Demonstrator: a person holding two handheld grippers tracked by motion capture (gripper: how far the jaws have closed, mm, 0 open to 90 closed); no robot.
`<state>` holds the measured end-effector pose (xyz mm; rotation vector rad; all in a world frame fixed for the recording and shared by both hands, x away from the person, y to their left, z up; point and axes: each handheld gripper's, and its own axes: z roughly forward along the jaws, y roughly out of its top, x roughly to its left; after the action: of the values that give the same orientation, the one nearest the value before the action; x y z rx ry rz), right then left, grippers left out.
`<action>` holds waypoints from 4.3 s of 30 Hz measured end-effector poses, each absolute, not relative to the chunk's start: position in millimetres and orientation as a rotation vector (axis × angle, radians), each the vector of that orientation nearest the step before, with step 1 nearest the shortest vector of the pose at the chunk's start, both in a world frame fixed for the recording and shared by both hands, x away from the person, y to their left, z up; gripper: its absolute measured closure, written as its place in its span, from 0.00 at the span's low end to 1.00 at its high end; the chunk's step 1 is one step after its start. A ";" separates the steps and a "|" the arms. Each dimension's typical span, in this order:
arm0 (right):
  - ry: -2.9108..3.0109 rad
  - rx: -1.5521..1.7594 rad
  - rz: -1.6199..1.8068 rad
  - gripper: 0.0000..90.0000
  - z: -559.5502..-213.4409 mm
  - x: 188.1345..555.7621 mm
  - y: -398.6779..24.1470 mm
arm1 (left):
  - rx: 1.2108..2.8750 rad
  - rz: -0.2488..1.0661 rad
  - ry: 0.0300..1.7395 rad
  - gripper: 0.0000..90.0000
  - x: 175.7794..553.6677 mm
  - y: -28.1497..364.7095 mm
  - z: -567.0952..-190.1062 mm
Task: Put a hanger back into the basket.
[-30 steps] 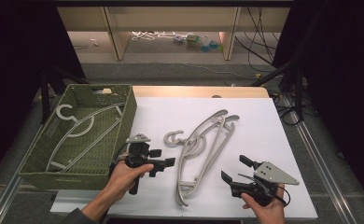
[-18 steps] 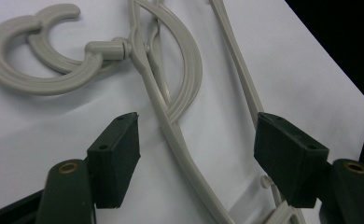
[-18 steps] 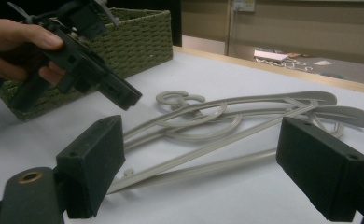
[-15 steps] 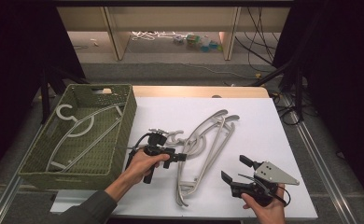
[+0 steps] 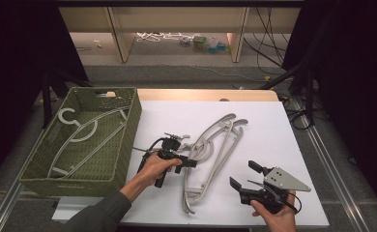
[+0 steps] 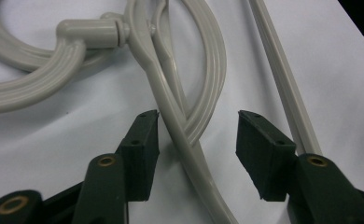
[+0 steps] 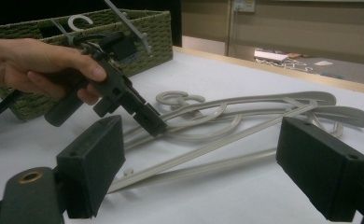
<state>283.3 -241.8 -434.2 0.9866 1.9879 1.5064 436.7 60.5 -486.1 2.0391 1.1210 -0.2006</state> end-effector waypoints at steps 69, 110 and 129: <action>1.968 0.984 1.531 0.18 -435.1 283.8 -242.1 | 1.660 -0.319 1.048 0.89 412.4 76.1 -425.0; 1.964 0.992 1.529 0.18 -435.2 283.8 -242.4 | 1.484 -0.206 1.056 0.89 401.6 147.2 -362.7; 1.967 0.996 1.523 0.18 -435.6 284.0 -242.6 | 1.421 -0.071 1.106 0.89 389.5 239.1 -319.5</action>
<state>284.0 -242.6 -435.6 0.9963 1.9671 1.5231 389.5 239.1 -319.5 1.4212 1.1056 -0.0708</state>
